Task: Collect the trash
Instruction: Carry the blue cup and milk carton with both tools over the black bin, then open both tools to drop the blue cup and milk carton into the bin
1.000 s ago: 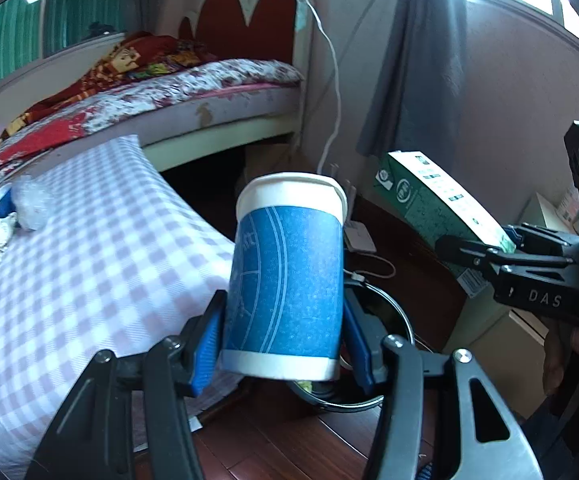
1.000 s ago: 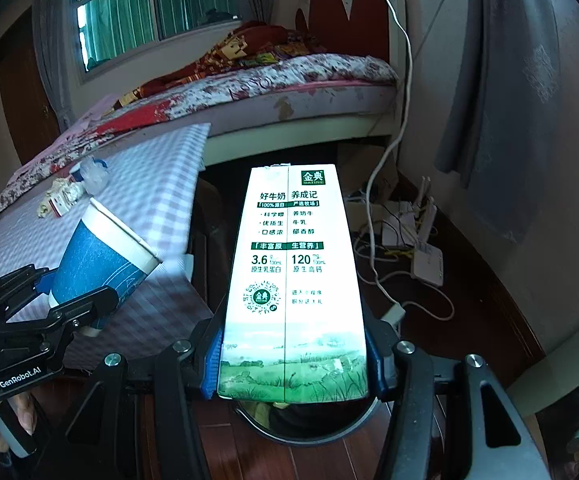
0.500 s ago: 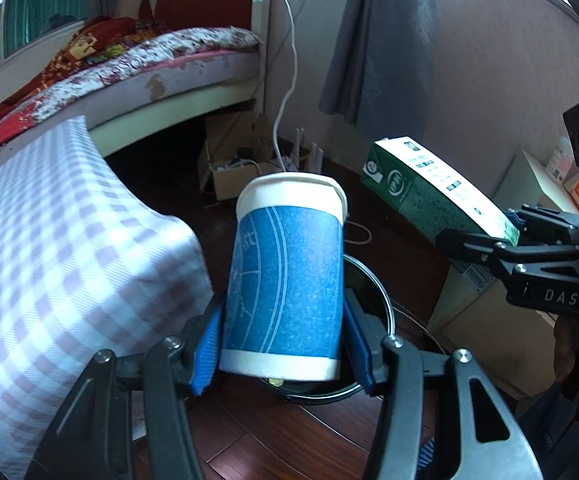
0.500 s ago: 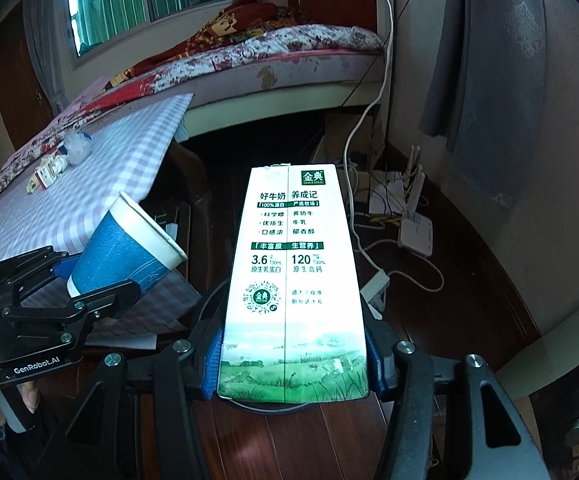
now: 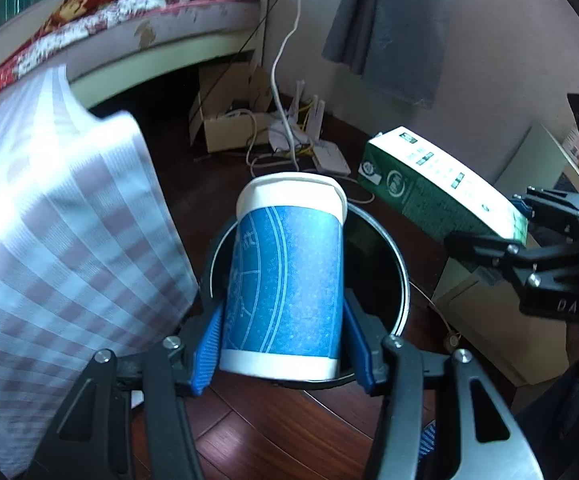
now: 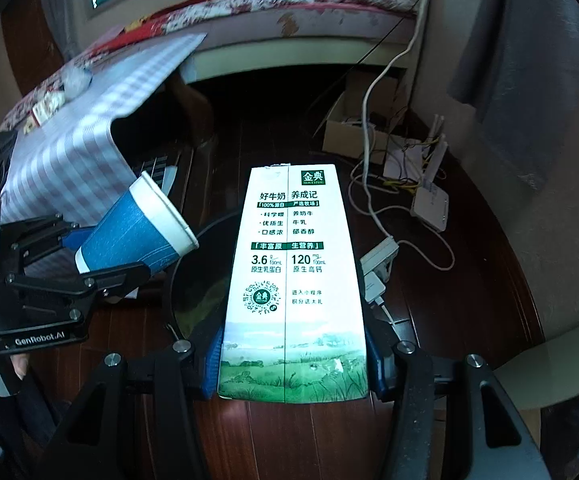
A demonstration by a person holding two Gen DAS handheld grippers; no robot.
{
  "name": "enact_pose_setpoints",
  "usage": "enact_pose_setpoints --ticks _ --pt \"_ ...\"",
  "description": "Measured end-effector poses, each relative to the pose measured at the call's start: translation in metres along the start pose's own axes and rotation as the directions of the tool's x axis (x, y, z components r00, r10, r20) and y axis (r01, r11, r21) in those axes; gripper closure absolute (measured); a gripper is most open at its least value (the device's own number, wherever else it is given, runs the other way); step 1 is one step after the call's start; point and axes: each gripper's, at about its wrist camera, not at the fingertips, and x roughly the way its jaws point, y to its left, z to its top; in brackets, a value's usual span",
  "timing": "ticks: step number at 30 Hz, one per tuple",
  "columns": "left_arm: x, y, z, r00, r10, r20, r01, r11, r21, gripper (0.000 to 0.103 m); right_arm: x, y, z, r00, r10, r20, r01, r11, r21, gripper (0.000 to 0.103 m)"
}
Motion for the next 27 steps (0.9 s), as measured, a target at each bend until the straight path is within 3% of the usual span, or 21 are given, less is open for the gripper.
enact_pose_setpoints --ticks 6,9,10,12,14,16,18,27 --pt "0.019 0.002 0.002 0.999 -0.018 -0.042 0.017 1.000 -0.010 0.046 0.031 0.003 0.002 0.998 0.024 -0.061 -0.028 0.998 -0.051 0.046" --pt "0.033 0.006 0.006 0.996 -0.056 -0.063 0.055 0.998 -0.026 0.039 0.047 0.003 0.004 0.996 0.049 -0.076 -0.054 0.996 -0.072 0.044" --pt "0.043 0.008 0.006 0.992 -0.086 -0.091 0.082 0.995 -0.055 0.026 0.051 0.003 0.004 0.996 0.049 -0.076 -0.056 0.995 -0.085 0.030" --pt "0.053 0.014 0.003 0.991 -0.070 -0.113 0.060 0.994 -0.093 0.015 0.067 -0.005 0.000 0.994 -0.056 -0.093 0.048 0.995 -0.088 0.010" --pt "0.057 0.021 -0.003 0.991 -0.049 -0.122 0.032 0.990 -0.139 0.014 0.072 -0.016 -0.005 0.992 -0.081 -0.100 0.076 0.996 -0.048 0.010" --pt "0.056 0.024 -0.010 0.993 0.003 -0.114 -0.019 0.990 -0.140 0.003 0.072 -0.024 -0.008 0.990 -0.090 -0.112 0.091 0.996 0.000 0.010" --pt "0.057 0.025 -0.015 0.993 0.043 -0.111 -0.057 0.990 -0.127 0.002 0.068 -0.025 -0.011 0.991 -0.099 -0.094 0.101 0.995 0.013 0.001" --pt "0.048 0.029 -0.021 0.993 0.078 -0.091 -0.088 0.989 -0.117 0.002 0.068 -0.021 -0.018 0.989 -0.111 -0.096 0.117 0.992 0.052 0.001"
